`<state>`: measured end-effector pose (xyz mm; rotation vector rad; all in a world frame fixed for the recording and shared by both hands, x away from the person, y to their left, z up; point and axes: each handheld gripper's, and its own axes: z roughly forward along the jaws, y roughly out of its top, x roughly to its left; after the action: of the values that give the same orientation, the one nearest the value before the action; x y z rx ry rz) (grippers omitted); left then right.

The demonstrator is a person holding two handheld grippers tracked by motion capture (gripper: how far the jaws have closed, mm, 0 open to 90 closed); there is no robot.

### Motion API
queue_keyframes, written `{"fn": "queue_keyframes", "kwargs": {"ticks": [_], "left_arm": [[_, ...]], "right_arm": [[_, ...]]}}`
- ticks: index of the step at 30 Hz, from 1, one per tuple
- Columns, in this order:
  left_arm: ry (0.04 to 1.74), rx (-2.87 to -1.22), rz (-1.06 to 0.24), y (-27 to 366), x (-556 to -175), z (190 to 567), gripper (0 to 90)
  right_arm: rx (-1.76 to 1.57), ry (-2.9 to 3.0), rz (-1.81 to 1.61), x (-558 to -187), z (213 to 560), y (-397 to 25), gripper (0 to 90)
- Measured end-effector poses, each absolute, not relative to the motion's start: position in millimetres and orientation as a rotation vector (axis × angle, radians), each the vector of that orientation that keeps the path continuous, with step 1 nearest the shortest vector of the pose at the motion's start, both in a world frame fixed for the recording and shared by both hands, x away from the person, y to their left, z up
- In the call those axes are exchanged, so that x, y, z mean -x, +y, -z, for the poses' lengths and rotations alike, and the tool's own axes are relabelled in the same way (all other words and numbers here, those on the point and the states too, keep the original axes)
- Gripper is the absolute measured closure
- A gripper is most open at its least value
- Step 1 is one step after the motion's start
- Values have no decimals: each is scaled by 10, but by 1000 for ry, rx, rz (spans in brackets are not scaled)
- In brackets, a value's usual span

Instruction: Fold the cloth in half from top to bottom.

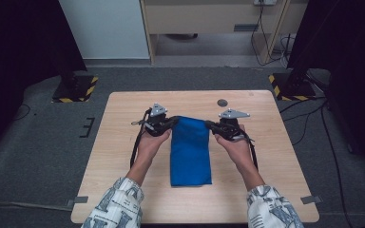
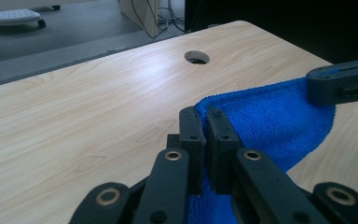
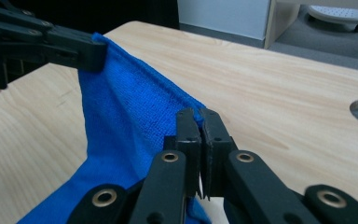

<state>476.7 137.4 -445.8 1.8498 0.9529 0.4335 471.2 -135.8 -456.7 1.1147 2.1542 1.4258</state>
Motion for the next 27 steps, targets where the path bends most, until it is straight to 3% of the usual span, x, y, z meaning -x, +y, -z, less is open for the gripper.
{"fn": "queue_keyframes", "kwargs": {"ticks": [27], "left_arm": [[884, -1912, -381, 1494, -4065, 4821, 852]], "right_arm": [[-979, 2319, -1372, -4096, 4934, -1379, 868]]}}
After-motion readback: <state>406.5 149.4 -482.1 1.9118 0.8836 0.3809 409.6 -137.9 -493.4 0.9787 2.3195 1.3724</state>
